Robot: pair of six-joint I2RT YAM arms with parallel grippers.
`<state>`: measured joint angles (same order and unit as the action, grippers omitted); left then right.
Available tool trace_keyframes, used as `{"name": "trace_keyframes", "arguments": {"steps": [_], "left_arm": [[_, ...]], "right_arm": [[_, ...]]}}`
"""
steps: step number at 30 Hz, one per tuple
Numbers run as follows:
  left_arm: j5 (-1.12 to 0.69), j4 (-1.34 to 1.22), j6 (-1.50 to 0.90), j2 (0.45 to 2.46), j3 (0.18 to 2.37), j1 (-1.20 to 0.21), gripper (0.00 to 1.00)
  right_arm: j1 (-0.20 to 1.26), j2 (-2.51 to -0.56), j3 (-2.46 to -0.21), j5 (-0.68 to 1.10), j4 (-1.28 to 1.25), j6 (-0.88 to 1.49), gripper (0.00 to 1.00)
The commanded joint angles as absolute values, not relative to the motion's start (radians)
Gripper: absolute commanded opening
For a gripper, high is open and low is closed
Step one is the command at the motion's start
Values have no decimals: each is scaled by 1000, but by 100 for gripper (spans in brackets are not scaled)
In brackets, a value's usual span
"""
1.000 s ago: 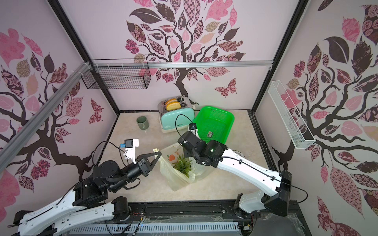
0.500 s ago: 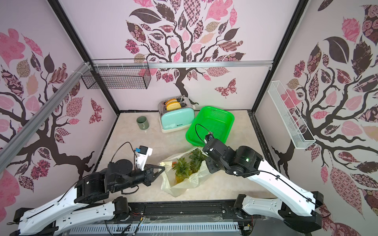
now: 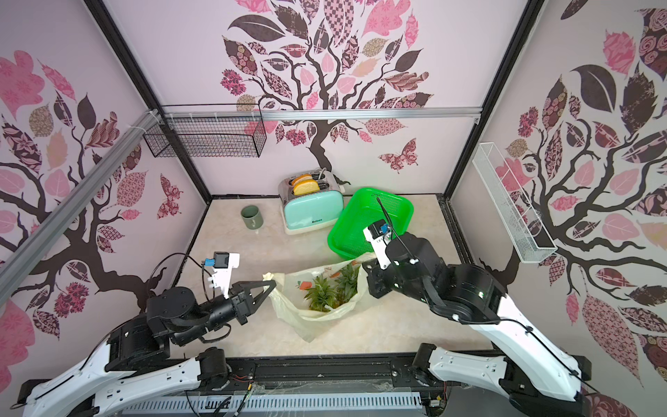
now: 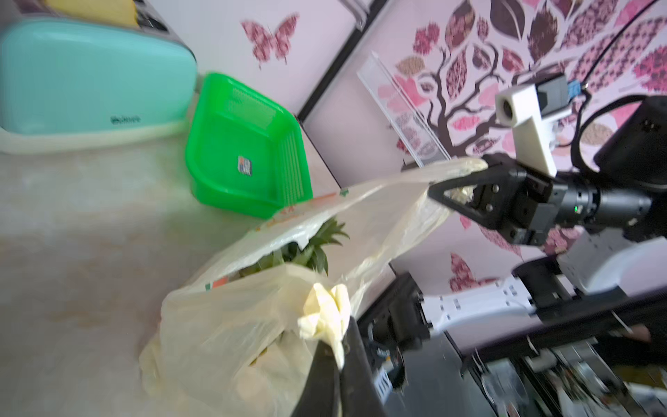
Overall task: Place the pineapple into a plastic bag & tie a knot
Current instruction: Adjust the plastic bag at the center of the board.
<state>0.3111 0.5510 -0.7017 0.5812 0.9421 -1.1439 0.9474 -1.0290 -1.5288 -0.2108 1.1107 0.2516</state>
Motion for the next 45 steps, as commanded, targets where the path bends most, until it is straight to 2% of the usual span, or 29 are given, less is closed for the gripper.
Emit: {"name": "trace_keyframes", "arguments": {"steps": [1,4,6,10,13,21,24,26,27,29,30,33,37,39,43,45], "left_arm": [[609,456,-621,620,1000,-1141,0],[647,429,-551,670,1055,-1141,0],[607,415,-502,702,1088,-1140,0],[398,396,-395,771,1129,-1139,0],[324,487,-365,821,1151,-1132,0],[3,409,-284,760,991,-984,0],[-120,419,-186,746,1008,-956,12],[-108,457,-142,735,1031,-954,10],[-78,481,-130,728,1038,-954,3],[-23,506,-123,714,1044,-954,0],[-14,501,-128,703,1036,-954,0],[-1,486,-157,689,1018,-954,0],[6,468,-191,689,994,-954,0],[5,459,-201,694,987,-954,0],[7,446,-219,701,980,-954,0],[8,439,-223,699,976,-954,0]], "right_arm": [[896,-1082,-1551,-238,906,287,0],[861,-1097,-1569,-210,868,288,0],[858,-1093,-1574,-207,874,278,0],[857,-1065,-1543,-181,918,255,0],[857,-1042,-1486,-131,948,237,0],[858,-1010,-1438,-58,999,181,0],[858,-1014,-1439,-34,1017,132,0],[859,-1016,-1439,-4,1026,107,0],[858,-1016,-1444,17,1031,88,14],[858,-1017,-1472,31,1062,55,60],[858,-1019,-1498,30,1088,34,69],[857,-999,-1576,12,1159,-22,84],[859,-942,-1638,16,1224,-135,94],[859,-910,-1625,0,1216,-189,96],[859,-855,-1553,-211,1117,-248,98],[859,-852,-1529,-239,1058,-215,99]]}}
